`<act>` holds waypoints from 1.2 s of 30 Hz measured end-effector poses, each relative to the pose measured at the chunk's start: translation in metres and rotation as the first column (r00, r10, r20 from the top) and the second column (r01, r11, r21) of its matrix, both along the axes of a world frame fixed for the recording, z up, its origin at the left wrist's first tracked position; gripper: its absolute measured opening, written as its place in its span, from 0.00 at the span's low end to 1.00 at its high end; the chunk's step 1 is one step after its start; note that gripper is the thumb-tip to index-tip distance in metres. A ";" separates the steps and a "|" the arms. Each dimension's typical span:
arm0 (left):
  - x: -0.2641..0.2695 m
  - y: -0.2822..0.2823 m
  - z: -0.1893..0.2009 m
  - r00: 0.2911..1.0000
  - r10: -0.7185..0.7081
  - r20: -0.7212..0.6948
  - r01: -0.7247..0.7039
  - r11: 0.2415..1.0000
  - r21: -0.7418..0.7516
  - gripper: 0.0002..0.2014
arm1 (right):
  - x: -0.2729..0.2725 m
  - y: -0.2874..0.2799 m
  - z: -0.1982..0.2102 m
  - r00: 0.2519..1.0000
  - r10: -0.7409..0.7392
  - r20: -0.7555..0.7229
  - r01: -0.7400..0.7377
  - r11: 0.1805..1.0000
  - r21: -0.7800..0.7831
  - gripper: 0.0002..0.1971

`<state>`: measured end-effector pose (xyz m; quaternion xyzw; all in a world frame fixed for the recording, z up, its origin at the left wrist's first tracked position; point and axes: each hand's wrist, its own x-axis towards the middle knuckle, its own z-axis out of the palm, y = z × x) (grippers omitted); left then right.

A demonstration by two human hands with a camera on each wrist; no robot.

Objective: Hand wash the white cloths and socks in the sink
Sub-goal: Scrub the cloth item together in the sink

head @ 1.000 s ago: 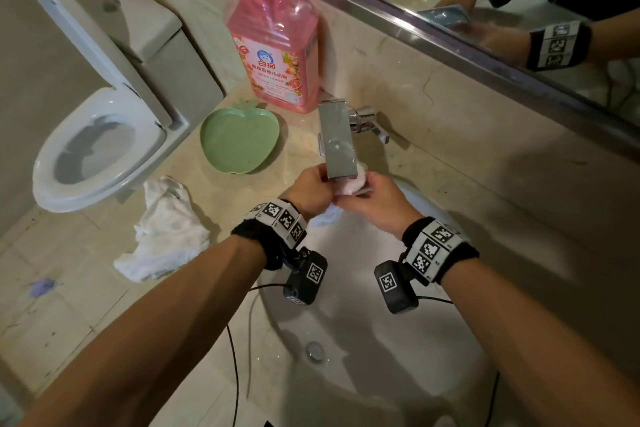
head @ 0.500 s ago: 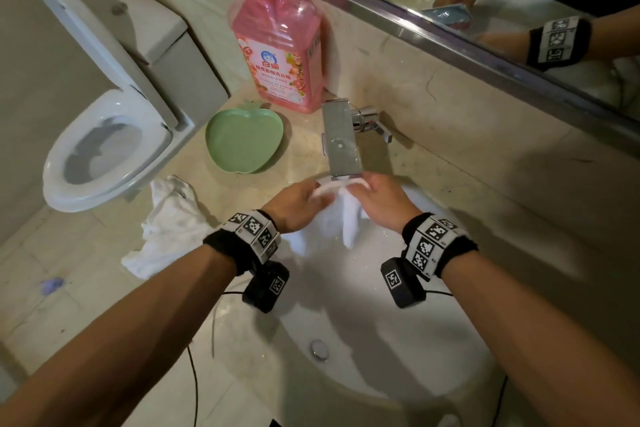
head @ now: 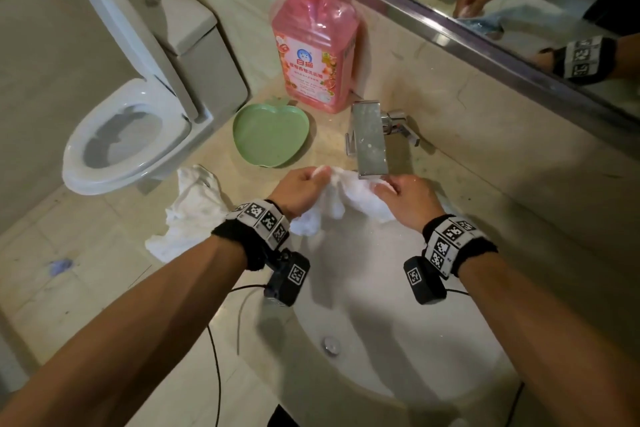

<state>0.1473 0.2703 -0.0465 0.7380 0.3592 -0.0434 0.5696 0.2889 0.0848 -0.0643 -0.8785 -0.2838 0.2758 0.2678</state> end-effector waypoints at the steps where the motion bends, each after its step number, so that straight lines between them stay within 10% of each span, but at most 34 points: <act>1: 0.004 -0.004 -0.002 1.000 0.028 -0.003 -0.028 1.000 -0.014 0.18 | -0.002 0.000 -0.001 0.999 -0.042 -0.033 0.043 0.998 0.047 0.15; 9: 0.034 -0.037 0.000 0.960 0.277 -0.046 -0.278 0.910 -0.307 0.09 | -0.040 -0.003 0.002 0.990 -0.068 -0.124 0.087 0.984 0.157 0.17; 16: 0.036 -0.047 0.008 0.977 0.194 -0.089 -0.213 0.906 -0.366 0.15 | -0.041 -0.008 -0.002 0.990 -0.028 -0.136 0.046 0.990 0.134 0.11; 21: 0.033 -0.036 0.009 0.991 0.083 -0.102 -0.091 0.993 -0.071 0.12 | -0.024 0.000 0.008 0.992 0.113 -0.051 -0.108 0.990 0.093 0.15; 25: 0.028 -0.021 0.008 0.995 -0.056 0.088 0.065 0.993 -0.099 0.36 | -0.015 0.007 0.021 0.976 0.195 -0.099 -0.189 0.980 0.070 0.19; 29: 0.022 -0.015 0.005 0.875 -0.463 -0.142 0.484 0.844 0.232 0.14 | -0.011 0.013 0.025 0.970 0.233 -0.076 -0.230 0.972 0.045 0.15; 33: 0.018 -0.009 0.000 0.921 -0.352 -0.166 0.388 0.809 0.441 0.19 | -0.005 0.013 0.026 0.969 0.245 -0.039 -0.247 0.967 -0.067 0.06; 36: 0.014 -0.008 0.000 0.939 -0.303 -0.161 0.343 0.838 0.424 0.23 | 0.002 0.008 0.024 0.937 0.343 -0.071 -0.350 0.922 -0.167 0.22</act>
